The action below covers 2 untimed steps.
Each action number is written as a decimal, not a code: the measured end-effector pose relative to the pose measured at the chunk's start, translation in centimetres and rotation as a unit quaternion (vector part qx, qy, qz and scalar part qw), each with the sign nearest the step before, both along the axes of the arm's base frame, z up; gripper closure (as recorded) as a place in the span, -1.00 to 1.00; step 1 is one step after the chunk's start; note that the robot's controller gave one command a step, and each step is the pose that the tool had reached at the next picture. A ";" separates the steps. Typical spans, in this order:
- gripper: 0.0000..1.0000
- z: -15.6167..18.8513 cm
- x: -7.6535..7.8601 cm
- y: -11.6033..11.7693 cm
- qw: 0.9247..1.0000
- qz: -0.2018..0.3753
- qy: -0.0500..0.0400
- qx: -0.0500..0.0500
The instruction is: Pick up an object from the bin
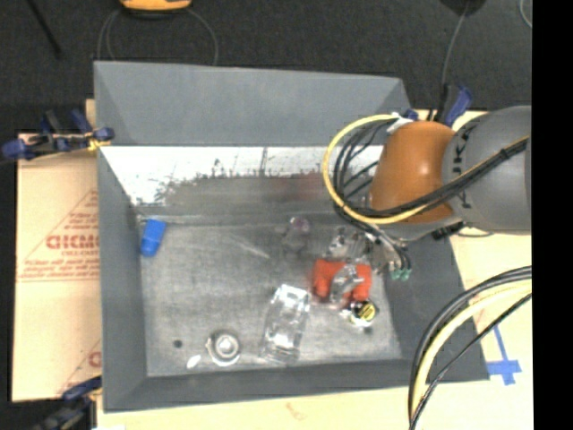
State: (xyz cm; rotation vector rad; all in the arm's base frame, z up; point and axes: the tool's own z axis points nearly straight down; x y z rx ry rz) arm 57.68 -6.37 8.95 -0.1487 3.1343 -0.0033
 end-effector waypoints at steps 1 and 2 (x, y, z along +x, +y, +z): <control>1.00 10.3 -1.0 -1.0 0.997 0.072 -0.003 -0.001; 1.00 22.7 -4.7 -6.9 0.980 0.199 -0.003 -0.002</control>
Offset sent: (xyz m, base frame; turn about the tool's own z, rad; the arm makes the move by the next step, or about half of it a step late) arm -0.0125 -0.0087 0.0987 -0.1460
